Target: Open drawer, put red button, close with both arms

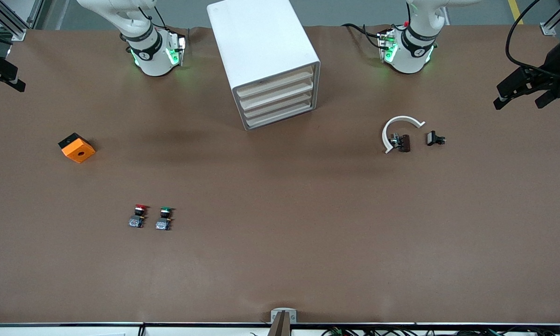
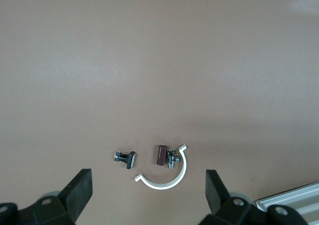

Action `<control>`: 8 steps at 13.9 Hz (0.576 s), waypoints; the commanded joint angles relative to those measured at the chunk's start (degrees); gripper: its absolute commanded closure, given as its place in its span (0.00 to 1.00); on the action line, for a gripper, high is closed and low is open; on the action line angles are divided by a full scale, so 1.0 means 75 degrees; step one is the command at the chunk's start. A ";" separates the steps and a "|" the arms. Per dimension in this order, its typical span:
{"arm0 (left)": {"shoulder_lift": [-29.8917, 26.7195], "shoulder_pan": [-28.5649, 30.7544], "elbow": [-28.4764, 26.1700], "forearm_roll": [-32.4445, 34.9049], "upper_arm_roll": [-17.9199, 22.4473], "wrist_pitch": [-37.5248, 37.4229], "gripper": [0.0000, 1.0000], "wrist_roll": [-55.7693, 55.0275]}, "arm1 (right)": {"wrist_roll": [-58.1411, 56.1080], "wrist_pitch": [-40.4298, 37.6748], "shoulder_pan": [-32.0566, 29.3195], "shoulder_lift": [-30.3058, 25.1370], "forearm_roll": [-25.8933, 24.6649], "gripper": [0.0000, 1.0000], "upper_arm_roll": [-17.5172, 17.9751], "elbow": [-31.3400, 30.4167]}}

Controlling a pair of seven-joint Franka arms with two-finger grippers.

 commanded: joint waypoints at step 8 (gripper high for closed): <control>0.0313 0.0046 0.0223 0.0185 0.0044 -0.0228 0.00 -0.0002 | -0.0026 -0.0019 -0.0021 -0.0026 0.0060 0.00 0.0002 0.0036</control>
